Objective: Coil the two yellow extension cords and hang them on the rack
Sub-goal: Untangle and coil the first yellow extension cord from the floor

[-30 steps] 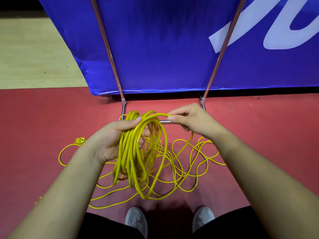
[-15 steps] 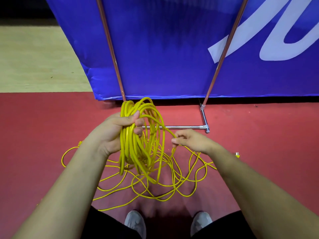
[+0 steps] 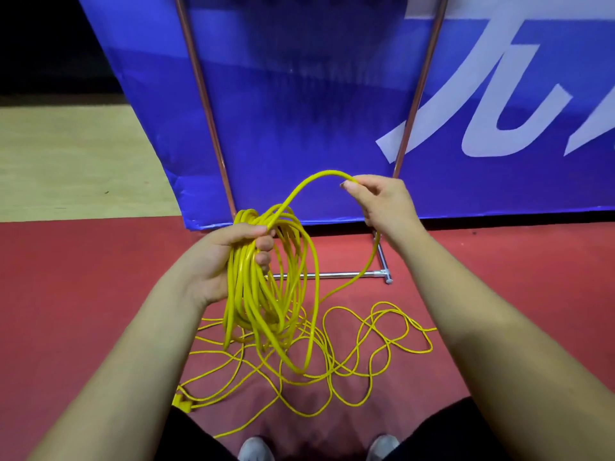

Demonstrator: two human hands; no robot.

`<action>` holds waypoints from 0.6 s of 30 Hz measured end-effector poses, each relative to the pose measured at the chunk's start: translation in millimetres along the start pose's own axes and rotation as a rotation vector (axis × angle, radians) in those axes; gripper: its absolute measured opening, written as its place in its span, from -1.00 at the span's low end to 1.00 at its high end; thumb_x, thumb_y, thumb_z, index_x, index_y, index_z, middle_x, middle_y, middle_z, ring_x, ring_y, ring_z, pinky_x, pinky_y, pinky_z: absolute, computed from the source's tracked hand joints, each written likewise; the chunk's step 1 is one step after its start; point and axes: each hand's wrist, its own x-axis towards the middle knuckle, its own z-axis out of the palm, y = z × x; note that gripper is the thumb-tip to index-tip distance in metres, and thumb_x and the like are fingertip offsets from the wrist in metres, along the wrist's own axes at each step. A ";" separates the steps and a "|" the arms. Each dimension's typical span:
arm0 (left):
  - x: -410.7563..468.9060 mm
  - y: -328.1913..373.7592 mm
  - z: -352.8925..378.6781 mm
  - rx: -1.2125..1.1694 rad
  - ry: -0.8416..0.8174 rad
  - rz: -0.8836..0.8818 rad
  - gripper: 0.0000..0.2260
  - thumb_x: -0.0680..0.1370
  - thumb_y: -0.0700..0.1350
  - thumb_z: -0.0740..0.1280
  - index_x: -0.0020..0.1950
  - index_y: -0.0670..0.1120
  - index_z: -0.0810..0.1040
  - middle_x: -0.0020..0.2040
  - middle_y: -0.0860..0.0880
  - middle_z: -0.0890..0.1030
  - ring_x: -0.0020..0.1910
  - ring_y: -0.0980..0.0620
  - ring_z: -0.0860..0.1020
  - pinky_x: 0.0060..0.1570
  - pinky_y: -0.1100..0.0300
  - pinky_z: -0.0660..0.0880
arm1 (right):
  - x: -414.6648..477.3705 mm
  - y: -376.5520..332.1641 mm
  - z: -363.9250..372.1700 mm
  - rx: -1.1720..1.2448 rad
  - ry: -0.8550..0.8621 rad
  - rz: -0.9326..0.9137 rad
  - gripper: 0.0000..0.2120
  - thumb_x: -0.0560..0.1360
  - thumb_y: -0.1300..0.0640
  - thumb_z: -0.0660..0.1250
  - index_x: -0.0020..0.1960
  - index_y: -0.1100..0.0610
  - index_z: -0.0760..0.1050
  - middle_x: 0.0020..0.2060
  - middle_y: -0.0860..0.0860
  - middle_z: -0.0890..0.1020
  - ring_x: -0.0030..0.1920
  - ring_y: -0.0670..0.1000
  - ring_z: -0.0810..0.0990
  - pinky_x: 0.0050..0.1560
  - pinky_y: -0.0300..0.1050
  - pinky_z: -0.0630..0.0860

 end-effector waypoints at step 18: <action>32.8 -65.5 -36.0 0.072 0.036 -0.169 -0.53 0.16 -0.07 0.65 -0.06 -0.21 0.57 -0.37 -0.03 0.45 -0.48 0.04 0.46 -0.42 0.19 0.48 | -40.2 75.9 41.6 0.014 -0.301 -0.040 -0.90 0.51 0.22 0.39 -0.04 0.07 0.65 -0.32 -0.19 0.64 -0.31 -0.24 0.52 -0.21 -0.36 0.42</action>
